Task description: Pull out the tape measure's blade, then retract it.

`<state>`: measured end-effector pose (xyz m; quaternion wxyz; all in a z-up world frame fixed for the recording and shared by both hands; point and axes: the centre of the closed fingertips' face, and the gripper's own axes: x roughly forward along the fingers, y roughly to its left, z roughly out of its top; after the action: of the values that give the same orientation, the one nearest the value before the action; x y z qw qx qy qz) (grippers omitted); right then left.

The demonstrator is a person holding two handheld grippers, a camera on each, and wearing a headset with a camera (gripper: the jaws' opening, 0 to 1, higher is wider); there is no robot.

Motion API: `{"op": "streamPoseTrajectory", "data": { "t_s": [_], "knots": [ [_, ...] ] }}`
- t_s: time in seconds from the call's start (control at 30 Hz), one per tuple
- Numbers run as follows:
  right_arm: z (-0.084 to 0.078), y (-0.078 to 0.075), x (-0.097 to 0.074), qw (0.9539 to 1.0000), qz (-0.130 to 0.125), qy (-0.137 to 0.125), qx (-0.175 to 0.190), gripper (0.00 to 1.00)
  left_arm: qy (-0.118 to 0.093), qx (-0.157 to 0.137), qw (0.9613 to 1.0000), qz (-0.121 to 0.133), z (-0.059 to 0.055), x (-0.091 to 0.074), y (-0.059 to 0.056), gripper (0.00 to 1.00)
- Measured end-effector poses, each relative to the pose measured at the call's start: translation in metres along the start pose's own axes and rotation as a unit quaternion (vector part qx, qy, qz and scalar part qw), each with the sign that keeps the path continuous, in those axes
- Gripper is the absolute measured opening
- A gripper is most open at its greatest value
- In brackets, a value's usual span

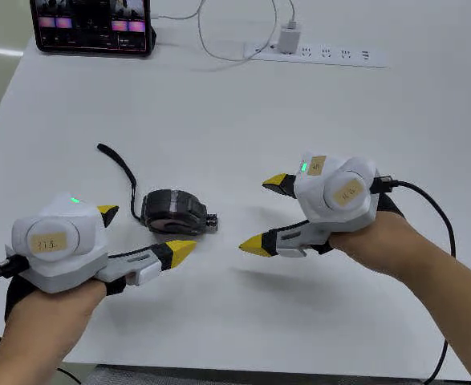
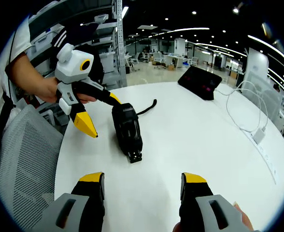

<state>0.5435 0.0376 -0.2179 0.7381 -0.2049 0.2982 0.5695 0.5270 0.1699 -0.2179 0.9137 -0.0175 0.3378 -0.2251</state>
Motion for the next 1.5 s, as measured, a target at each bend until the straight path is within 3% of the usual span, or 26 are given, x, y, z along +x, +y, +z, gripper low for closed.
{"op": "streamPoseTrajectory", "data": {
  "t_s": [0.3,0.67,0.9,1.5],
  "knots": [
    [-0.002,0.003,-0.014,0.9995,-0.011,-0.016,0.023,0.66,-0.001,0.022,0.9997,-0.011,0.001,-0.007,0.000,0.91],
    [-0.004,0.003,-0.032,0.9989,-0.031,-0.026,0.024,0.70,0.003,0.035,0.9992,-0.019,-0.001,-0.014,0.002,0.92],
    [-0.014,0.004,-0.040,0.9983,-0.043,-0.020,0.032,0.74,-0.001,0.051,0.9984,-0.027,-0.002,-0.023,0.001,0.93],
    [-0.025,0.012,-0.063,0.9959,-0.057,-0.041,0.057,0.86,-0.013,0.094,0.9934,-0.064,0.000,-0.035,-0.008,0.99]
  ]
}}
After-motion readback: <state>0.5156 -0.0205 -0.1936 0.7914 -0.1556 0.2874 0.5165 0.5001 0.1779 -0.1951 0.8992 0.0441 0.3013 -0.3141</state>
